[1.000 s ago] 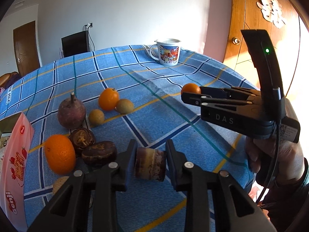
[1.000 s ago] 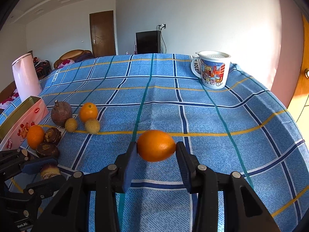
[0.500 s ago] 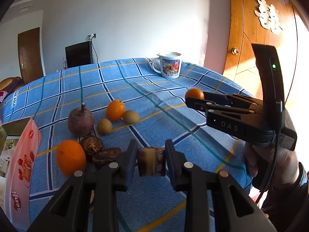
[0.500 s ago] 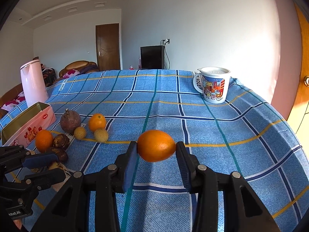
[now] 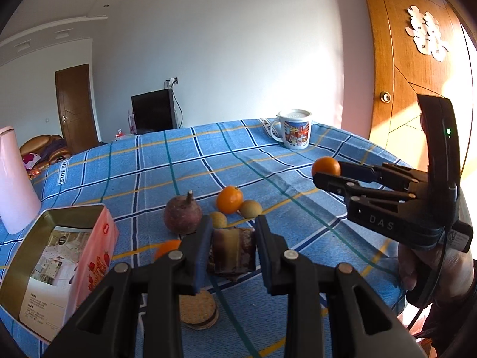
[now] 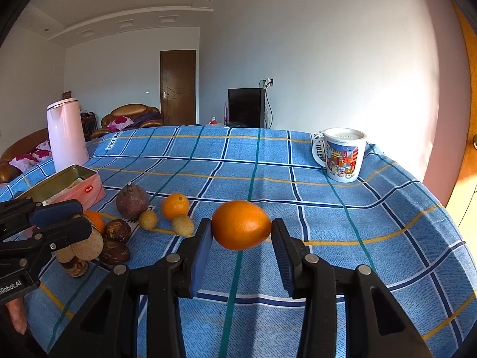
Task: Organize fruits
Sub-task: 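Carry the orange in the right tool and cylinder in the left tool over the pink tin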
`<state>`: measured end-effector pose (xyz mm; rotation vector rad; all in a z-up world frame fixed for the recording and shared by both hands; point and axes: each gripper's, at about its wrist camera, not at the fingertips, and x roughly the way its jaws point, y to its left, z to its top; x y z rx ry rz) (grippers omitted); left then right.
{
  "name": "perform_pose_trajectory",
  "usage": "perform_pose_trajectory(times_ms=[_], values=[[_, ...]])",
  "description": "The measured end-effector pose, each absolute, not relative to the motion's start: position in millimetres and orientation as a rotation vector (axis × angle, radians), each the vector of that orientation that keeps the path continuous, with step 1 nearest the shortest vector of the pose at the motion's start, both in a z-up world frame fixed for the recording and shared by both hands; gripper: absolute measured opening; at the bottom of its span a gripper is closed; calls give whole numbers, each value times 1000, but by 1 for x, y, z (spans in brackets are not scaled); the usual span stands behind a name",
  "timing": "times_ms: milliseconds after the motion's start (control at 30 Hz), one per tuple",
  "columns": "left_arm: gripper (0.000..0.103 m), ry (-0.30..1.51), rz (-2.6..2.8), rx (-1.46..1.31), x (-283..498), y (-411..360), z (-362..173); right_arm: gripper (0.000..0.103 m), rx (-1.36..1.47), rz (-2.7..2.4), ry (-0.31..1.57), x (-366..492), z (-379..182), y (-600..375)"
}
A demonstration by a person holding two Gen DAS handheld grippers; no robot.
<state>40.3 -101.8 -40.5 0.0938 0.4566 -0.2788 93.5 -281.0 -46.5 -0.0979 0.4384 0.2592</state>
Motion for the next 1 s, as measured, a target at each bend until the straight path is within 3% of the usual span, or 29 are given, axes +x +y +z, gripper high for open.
perform_pose_trajectory(times_ms=[1000], values=[[31, 406, 25, -54, 35, 29, -15, 43, -225, 521, 344, 92, -6, -135]])
